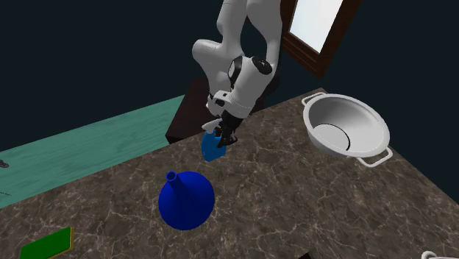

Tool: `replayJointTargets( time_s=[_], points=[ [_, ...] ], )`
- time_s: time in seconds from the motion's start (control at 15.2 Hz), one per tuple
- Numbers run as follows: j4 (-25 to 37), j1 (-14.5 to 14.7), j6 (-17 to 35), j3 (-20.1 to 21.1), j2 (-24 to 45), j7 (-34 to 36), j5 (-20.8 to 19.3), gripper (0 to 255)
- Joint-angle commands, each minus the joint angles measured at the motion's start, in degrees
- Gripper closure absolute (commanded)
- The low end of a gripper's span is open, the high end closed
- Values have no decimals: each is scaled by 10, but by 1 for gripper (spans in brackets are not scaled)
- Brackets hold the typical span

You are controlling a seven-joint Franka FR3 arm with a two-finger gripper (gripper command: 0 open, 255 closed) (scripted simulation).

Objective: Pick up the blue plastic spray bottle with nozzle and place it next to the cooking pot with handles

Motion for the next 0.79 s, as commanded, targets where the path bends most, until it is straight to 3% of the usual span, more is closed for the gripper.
replayJointTargets(
  time_s=[0.0,0.26,0.73],
  points=[
    [0,0,0,0,0,0,0,255],
    [0,0,0,0,0,0,0,255],
    [24,20,-73,-49,-48,-27,-9,255]
  ],
)
